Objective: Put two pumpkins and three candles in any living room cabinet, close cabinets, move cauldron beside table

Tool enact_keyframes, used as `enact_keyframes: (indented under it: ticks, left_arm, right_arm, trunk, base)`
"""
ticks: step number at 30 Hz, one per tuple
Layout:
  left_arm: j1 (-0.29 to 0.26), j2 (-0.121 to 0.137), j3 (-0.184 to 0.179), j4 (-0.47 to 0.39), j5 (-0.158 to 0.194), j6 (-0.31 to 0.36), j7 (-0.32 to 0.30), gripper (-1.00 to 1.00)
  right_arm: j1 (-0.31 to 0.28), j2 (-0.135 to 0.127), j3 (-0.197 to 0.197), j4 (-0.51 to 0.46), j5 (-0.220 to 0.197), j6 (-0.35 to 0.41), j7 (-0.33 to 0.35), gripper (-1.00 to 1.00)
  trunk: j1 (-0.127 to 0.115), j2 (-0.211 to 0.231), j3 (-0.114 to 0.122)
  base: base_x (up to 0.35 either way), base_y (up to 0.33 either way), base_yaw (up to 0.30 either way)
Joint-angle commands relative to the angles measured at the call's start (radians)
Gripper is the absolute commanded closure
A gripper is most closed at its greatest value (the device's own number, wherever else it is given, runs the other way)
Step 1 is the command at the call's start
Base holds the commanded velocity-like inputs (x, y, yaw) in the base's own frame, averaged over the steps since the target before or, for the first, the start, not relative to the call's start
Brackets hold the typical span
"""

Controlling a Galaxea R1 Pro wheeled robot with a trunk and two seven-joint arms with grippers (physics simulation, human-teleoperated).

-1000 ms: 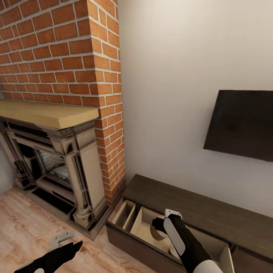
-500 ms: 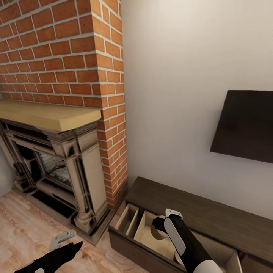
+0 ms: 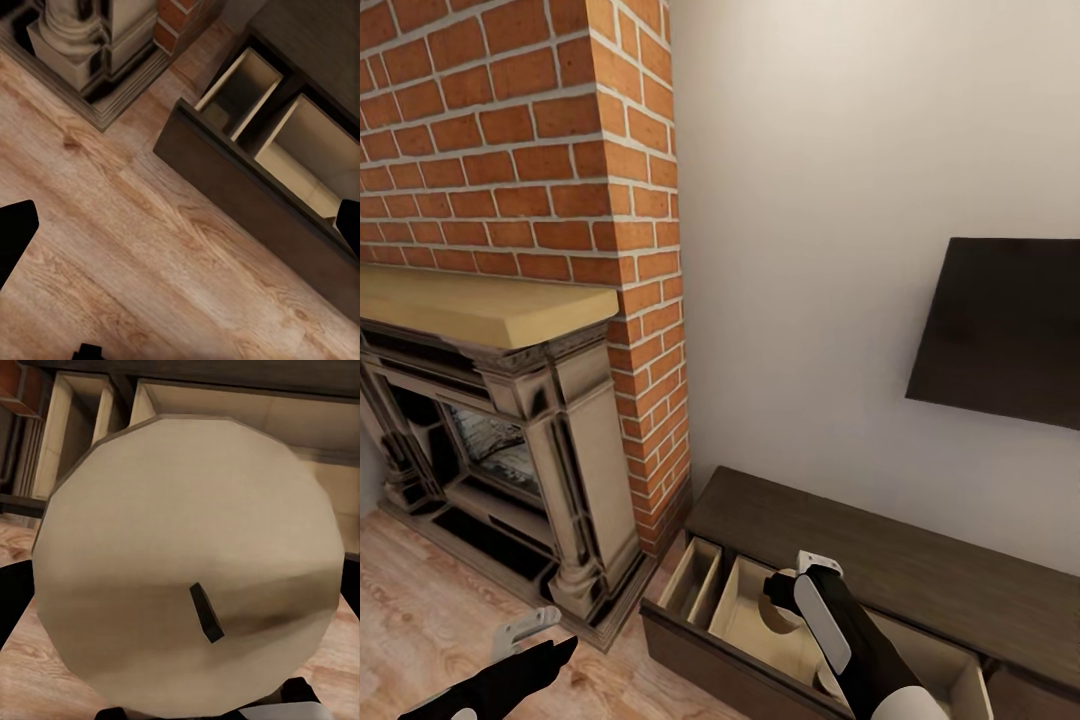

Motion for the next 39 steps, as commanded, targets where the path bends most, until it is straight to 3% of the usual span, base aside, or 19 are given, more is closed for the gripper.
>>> enact_keyframes:
  ticks: [1,13,24,39]
  left_arm:
    - [0.0,0.0,0.0,-0.002,0.011,0.003,0.008,-1.0]
    - [0.0,0.0,0.0,-0.001,0.009,0.003,0.01,-1.0]
    - [0.0,0.0,0.0,-0.001,0.009,0.003,0.01,-1.0]
    - [0.0,-0.001,0.0,-0.001,0.01,0.003,0.01,-1.0]
  right_arm:
    - [-0.001,0.0,0.003,-0.001,-0.012,0.0,-0.011,1.0]
    - [-0.001,-0.001,0.002,-0.001,-0.012,0.0,-0.009,1.0]
    - [-0.001,-0.002,0.002,-0.001,-0.012,0.0,-0.009,1.0]
    - [-0.001,-0.003,0.002,-0.001,-0.012,0.0,0.004,1.0]
  trunk:
    - [0.001,-0.002,-0.002]
    - [0.001,-0.002,-0.002]
    - [0.001,-0.002,-0.002]
    - [0.001,-0.002,-0.002]
  base:
    - [0.09,0.117,-0.002]
    - [0.153,0.095,-0.001]
    - [0.174,-0.077,0.0]
    - [0.161,0.047,0.0]
